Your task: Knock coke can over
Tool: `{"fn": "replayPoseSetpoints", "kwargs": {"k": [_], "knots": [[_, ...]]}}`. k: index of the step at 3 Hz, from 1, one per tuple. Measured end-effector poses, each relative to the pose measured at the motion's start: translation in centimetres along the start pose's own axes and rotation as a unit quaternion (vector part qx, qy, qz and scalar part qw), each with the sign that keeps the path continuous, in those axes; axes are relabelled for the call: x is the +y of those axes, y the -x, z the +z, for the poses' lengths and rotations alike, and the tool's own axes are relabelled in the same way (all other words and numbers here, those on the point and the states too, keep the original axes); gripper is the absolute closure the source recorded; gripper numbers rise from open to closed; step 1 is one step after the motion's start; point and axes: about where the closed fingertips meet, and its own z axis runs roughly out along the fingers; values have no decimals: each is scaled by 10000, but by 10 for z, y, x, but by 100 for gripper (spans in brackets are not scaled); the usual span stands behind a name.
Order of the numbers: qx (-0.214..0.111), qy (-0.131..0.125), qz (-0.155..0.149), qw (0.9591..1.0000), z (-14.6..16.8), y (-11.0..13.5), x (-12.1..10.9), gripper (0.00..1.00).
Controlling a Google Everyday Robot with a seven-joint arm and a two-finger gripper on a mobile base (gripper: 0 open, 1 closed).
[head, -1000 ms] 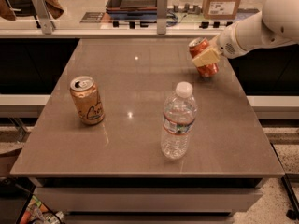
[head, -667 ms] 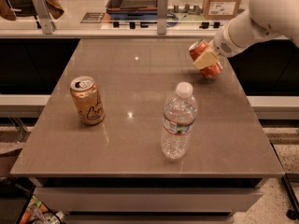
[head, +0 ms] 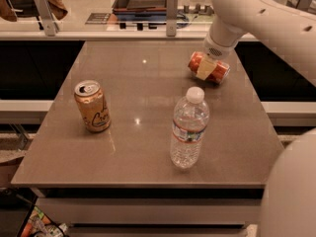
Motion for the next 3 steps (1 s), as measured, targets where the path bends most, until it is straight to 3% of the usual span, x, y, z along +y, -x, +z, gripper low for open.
{"fn": "replayPoseSetpoints", "kwargs": {"k": [1,2,3], "knots": [[184,232,-348,9990,20,11,5,100],[191,247,-371,9988,20,12,4,83],[192,248,-371,9988,20,12,4,58]]}}
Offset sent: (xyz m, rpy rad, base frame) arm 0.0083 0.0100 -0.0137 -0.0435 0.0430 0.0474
